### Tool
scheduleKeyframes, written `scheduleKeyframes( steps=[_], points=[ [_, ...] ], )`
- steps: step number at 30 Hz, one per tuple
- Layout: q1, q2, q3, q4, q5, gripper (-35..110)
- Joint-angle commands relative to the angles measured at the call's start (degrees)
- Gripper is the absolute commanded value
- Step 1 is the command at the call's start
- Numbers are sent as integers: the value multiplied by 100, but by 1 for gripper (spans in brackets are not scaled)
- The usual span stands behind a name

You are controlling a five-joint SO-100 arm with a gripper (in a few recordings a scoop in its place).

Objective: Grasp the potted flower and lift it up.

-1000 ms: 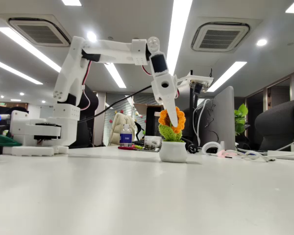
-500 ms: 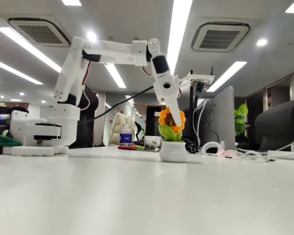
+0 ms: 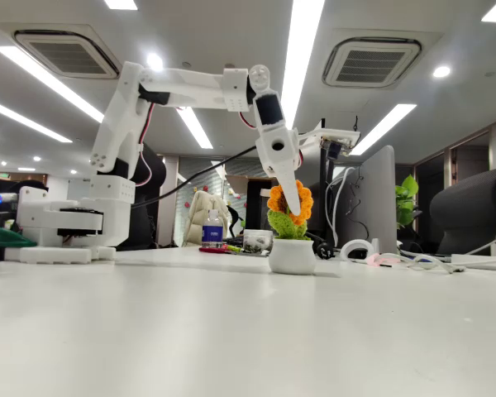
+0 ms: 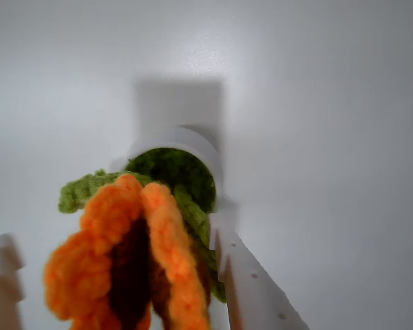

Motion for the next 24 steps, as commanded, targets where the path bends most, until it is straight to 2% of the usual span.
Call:
scheduleKeyframes(
  steps=[1,6,16,24],
  points=[
    [-53,211,53,26,141,9],
    [-97,211,53,9,334,0],
    [-114,404,53,35,387,0],
    [-352,1837,88,1116,220,0]
  ],
)
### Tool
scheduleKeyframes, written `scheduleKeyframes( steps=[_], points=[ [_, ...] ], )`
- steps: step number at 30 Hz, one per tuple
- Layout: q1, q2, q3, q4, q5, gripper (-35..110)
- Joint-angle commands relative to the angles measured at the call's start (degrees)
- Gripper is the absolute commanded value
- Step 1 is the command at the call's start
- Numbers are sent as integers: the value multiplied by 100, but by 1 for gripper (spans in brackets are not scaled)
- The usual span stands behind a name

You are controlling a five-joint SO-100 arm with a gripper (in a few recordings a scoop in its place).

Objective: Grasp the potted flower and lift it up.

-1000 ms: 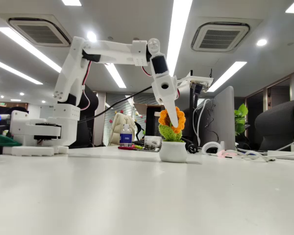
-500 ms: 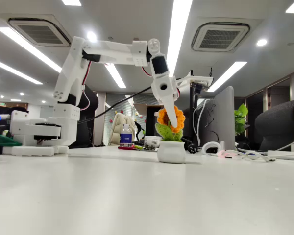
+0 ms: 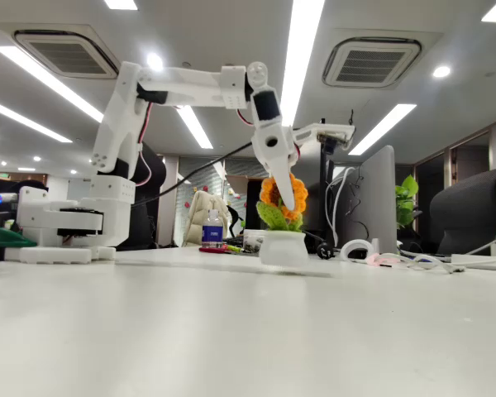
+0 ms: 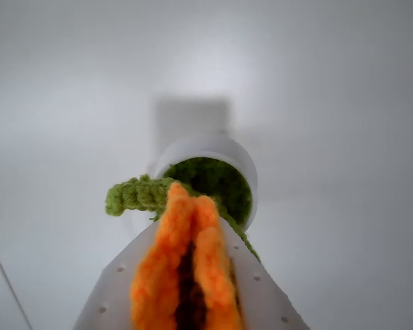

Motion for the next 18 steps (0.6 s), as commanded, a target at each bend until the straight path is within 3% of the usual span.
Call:
scheduleKeyframes(
  steps=[1,18],
  points=[
    [-220,1063,0,439,-149,0],
    [-527,4755,0,1793,-1002,0]
  ],
)
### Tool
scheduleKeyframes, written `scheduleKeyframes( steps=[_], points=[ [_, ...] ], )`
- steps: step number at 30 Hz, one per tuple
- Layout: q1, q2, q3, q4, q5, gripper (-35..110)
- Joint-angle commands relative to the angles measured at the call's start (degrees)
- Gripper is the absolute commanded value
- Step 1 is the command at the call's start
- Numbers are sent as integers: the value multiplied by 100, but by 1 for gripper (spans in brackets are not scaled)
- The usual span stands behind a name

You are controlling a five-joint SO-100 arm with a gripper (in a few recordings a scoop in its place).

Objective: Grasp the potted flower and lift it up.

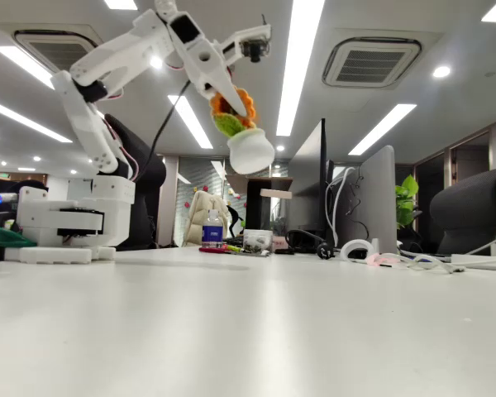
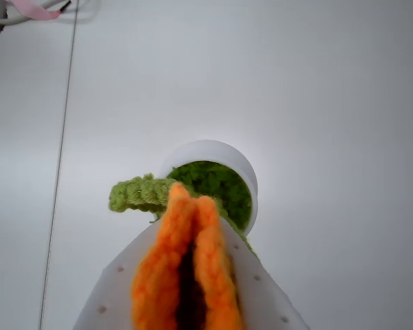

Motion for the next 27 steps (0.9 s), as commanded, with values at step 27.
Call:
scheduleKeyframes(
  steps=[27],
  points=[
    [97,4658,598,527,-1055,0]
  ],
)
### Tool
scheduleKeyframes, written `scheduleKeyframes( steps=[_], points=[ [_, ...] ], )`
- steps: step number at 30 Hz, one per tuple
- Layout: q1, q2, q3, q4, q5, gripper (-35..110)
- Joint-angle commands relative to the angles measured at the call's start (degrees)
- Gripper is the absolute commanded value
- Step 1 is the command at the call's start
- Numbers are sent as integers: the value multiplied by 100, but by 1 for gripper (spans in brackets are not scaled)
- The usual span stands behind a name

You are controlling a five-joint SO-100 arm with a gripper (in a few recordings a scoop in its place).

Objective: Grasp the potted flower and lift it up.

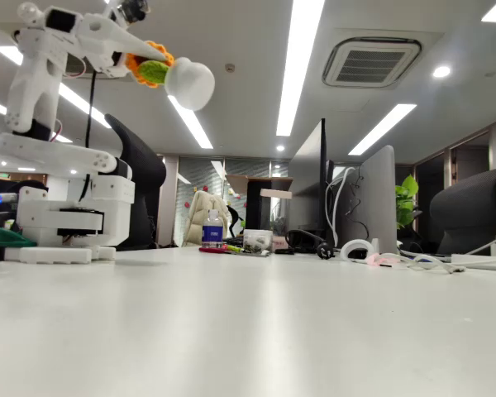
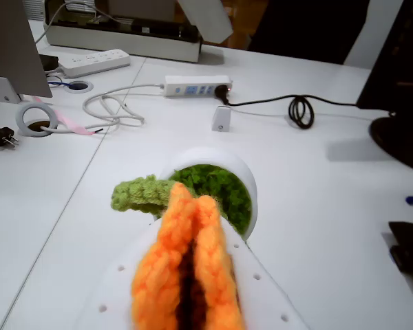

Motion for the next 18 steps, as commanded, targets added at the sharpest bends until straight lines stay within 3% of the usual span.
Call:
scheduleKeyframes(
  steps=[1,18],
  points=[
    [-9,343,70,18,-123,0],
    [62,1424,281,-431,-123,0]
  ],
)
